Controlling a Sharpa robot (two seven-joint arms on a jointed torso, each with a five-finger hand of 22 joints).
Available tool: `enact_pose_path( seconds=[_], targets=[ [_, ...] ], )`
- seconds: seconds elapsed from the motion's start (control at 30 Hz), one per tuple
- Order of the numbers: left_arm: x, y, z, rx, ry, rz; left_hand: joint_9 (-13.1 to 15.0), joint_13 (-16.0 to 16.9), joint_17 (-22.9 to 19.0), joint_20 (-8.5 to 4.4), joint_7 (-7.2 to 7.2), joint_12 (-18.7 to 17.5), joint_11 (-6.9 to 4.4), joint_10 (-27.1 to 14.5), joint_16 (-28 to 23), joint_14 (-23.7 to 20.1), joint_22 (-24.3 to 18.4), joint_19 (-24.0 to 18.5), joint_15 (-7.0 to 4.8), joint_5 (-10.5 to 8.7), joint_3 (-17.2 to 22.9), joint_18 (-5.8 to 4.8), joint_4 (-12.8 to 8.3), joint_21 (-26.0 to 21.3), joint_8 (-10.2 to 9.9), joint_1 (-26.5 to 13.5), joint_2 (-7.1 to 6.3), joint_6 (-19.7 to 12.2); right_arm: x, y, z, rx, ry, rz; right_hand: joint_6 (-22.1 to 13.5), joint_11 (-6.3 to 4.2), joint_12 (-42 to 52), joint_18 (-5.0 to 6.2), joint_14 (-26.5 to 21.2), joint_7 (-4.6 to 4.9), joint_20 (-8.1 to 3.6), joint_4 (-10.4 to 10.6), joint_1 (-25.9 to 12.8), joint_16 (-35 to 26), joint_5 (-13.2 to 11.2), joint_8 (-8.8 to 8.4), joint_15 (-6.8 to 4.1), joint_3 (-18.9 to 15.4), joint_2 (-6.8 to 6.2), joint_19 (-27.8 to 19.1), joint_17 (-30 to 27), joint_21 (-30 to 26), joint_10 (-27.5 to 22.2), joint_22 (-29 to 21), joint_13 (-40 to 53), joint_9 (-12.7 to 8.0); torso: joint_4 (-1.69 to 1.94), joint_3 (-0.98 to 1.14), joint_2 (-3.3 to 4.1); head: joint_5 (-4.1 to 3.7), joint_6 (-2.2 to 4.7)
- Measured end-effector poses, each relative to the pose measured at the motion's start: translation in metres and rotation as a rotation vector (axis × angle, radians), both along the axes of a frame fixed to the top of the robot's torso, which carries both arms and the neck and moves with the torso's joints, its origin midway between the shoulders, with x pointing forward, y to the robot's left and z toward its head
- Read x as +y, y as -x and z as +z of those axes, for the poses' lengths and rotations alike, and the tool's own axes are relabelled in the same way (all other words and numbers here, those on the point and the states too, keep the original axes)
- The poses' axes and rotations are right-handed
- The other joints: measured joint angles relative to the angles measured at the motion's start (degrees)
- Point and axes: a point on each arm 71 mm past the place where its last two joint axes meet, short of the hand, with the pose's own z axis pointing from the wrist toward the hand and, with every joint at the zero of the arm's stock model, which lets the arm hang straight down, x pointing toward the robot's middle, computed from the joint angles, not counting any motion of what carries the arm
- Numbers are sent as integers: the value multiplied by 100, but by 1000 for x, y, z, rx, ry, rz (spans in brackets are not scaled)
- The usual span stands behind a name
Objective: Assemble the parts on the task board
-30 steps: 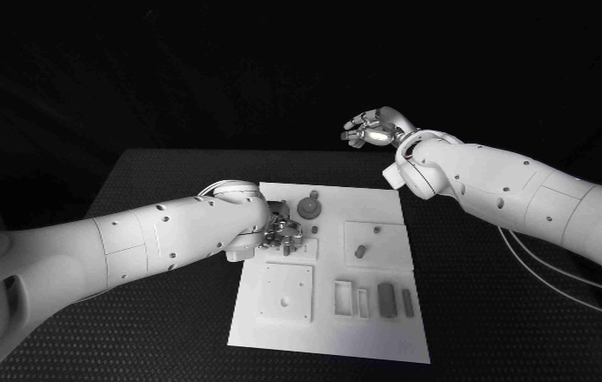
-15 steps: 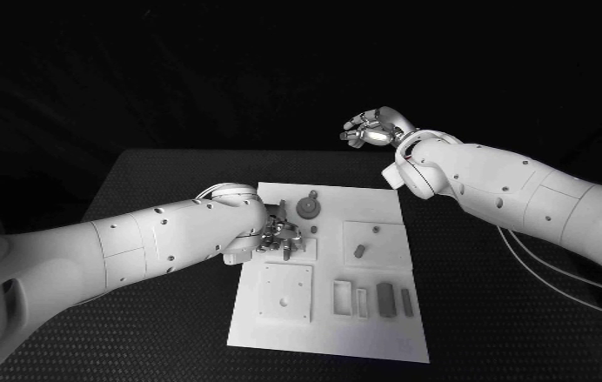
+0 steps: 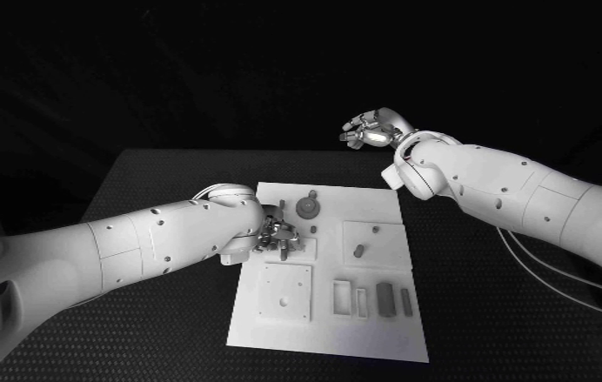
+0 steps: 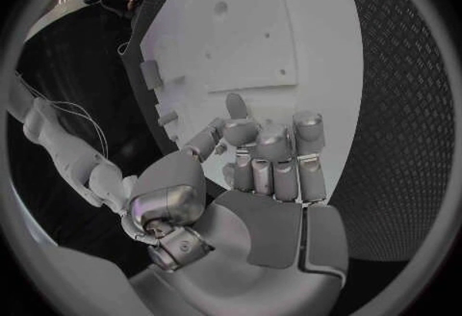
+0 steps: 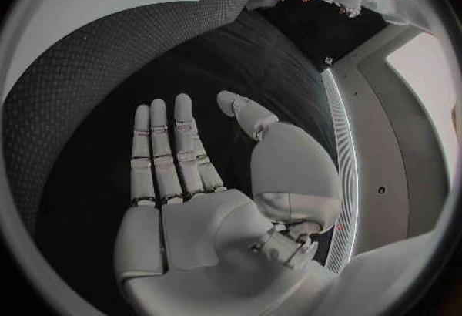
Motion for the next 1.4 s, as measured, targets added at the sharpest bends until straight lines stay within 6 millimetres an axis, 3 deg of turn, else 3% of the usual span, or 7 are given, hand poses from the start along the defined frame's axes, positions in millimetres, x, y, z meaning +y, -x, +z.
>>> enact_pose_path(
  seconds=[0.17,0.3,0.6,0.73,0.83,0.97,1.4],
  targets=[
    [1,0,3,-5,8,4,11,-8,-7,0,-13,0,0,0,0,0,4,0,1,-8,-107,0,74,0,21,-91,-273,-32,-1,1,-2,3,0,-2,-1,0,0,0,0,1,0,0,0,-16,0,0,0,0,0,0,4,0,0,5,-8,-5,-4,-1,2,-10,-1],
    [3,-1,6,-8,17,9,41,-8,-7,30,-6,0,-3,-3,22,-31,4,-53,-29,-32,-537,0,-126,0,21,-237,-279,-81,-2,1,-3,5,1,-3,-1,0,0,1,0,1,22,-17,0,-22,0,0,0,-17,0,-22,10,0,0,18,-25,-17,-4,-2,2,-15,2],
    [6,-11,30,-44,76,36,41,-31,-36,31,0,-17,-10,-10,22,-71,4,-97,-65,-32,-633,0,-190,-22,21,-243,-345,-148,-5,1,-5,9,2,-8,-4,0,0,1,-21,4,22,-32,23,-44,0,0,21,-32,-23,-23,16,-23,0,32,-42,-23,3,-1,-8,-43,20],
    [12,-17,41,-59,98,56,22,-105,-97,73,59,-187,82,-122,-105,-199,3,-177,-46,-32,-622,-1,-309,-98,-70,-150,-438,-331,-7,1,-5,9,3,-11,-10,0,0,1,-21,10,22,-32,24,-44,0,0,21,-32,-23,-22,16,-23,0,31,-48,-28,5,-2,-8,-58,47],
    [19,-25,51,-77,110,82,-82,-187,-179,134,235,-395,250,-352,-284,-426,3,-341,80,-31,-541,0,-410,-227,-347,84,-319,-814,-7,1,-5,10,3,-13,-10,0,0,1,-21,10,22,-32,23,-44,0,0,21,-32,-23,-22,16,-23,0,38,-48,-28,5,-2,-8,-70,66],
    [33,-40,62,-118,106,127,-99,-193,-212,163,337,-423,319,-421,-311,-496,3,-370,148,-31,-557,-1,-565,-238,-399,395,-115,-956,-8,1,-6,11,3,-14,-10,0,0,1,-21,10,22,-32,23,-44,0,0,21,-32,-23,-22,22,-23,0,38,-54,-28,3,-1,-3,-75,101],
    [57,-74,67,-257,53,196,-184,-192,-279,173,441,-450,419,-541,-311,-600,2,-421,254,23,-626,-1,-443,-334,-624,667,-226,-1389,-5,2,-7,14,0,-11,-11,1,23,2,-21,11,2,-48,23,-44,-1,0,21,-48,-23,-43,31,-23,0,57,-75,-38,-5,-1,12,-69,186]
  ],
)
